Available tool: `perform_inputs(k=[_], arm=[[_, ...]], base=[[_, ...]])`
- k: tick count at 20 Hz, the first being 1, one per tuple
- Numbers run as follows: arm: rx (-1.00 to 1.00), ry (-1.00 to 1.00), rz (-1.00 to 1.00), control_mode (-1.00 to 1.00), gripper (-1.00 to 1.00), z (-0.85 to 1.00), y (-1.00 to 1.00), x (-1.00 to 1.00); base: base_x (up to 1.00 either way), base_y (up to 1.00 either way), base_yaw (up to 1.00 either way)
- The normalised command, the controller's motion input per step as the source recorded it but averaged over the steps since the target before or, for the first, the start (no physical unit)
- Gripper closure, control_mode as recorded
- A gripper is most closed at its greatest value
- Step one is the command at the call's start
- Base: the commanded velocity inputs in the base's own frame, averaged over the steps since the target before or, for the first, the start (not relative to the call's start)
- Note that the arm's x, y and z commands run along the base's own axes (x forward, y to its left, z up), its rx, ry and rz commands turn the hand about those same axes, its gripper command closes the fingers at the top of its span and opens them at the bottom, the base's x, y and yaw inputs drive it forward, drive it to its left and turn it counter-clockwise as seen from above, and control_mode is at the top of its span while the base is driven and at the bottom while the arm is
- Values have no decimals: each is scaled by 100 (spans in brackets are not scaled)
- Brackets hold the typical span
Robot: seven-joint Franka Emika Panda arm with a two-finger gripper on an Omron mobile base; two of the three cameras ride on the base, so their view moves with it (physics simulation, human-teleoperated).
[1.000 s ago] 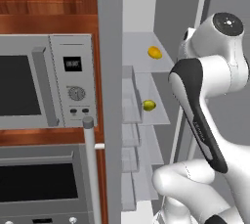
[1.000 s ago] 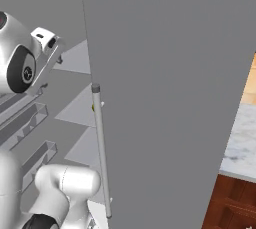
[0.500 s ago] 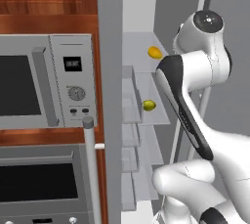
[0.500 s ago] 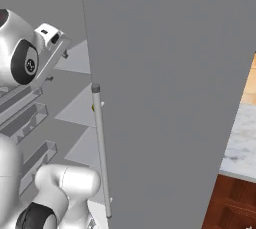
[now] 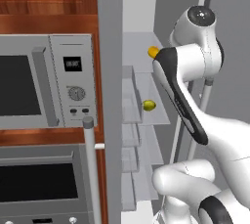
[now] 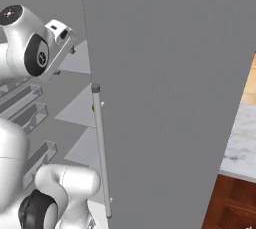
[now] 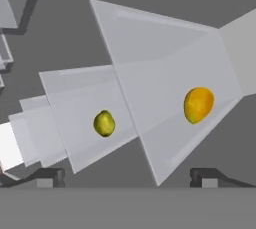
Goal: Take the steak, mango, and pear from the freezer and place them in the bowl on the counter.
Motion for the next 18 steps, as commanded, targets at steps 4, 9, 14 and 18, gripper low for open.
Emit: perform_inputs(k=[4,9,14,18], arm=[[0,2,0,-100,-100,0,-6,42],[0,0,-1,-100,-100,0,-4,46],[0,0,-4,-100,-100,-9,0,56],[0,1,-8,-100,-100,-4,0,48]], base=[[0,0,0],[0,0,0],[0,0,0],[0,0,0]])
